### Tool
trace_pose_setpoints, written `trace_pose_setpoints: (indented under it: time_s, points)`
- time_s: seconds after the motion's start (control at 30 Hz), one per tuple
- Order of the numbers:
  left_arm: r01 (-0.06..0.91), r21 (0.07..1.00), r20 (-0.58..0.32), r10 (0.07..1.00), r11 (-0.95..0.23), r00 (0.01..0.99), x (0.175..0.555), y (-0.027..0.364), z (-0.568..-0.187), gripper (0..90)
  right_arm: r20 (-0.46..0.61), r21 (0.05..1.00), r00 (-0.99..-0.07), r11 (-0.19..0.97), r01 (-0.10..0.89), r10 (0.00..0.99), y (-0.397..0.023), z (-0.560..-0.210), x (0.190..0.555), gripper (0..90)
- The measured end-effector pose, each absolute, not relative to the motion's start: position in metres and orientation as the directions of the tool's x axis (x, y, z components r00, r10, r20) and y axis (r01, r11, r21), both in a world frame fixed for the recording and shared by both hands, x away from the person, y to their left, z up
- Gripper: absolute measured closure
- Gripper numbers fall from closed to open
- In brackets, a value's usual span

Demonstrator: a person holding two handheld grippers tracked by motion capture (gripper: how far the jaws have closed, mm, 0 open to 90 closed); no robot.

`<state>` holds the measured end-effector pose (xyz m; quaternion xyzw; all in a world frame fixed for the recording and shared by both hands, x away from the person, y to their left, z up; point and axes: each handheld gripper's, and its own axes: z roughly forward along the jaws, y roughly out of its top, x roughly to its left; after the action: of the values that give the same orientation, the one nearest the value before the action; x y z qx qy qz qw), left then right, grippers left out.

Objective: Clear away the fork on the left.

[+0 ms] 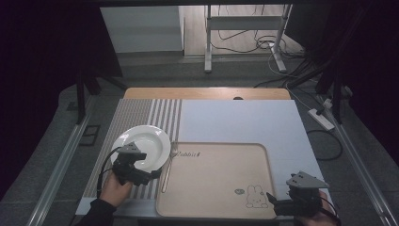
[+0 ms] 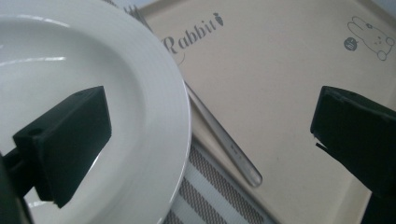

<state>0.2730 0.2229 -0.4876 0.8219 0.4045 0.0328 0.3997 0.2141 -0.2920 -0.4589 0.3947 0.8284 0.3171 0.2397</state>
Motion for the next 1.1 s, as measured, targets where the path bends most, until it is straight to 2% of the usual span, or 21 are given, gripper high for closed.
trace_pose_setpoints:
  time_s: [0.37,0.63,1.1]
  points:
    - [0.664,0.677,-0.291,0.712,-0.318,0.638,0.253,0.243,-0.491,0.0,-0.147,0.713,-0.576,0.490,0.501,0.804,-0.292,-0.459,0.214,0.0]
    - [0.674,0.670,-0.269,0.744,-0.312,0.612,0.241,0.252,-0.492,0.0,-0.150,0.717,-0.570,0.486,0.500,0.808,-0.292,-0.459,0.214,0.0]
    - [0.683,0.678,-0.281,0.762,-0.273,0.583,0.219,0.267,-0.494,0.0,-0.126,0.731,-0.540,0.446,0.516,0.832,-0.295,-0.458,0.215,0.0]
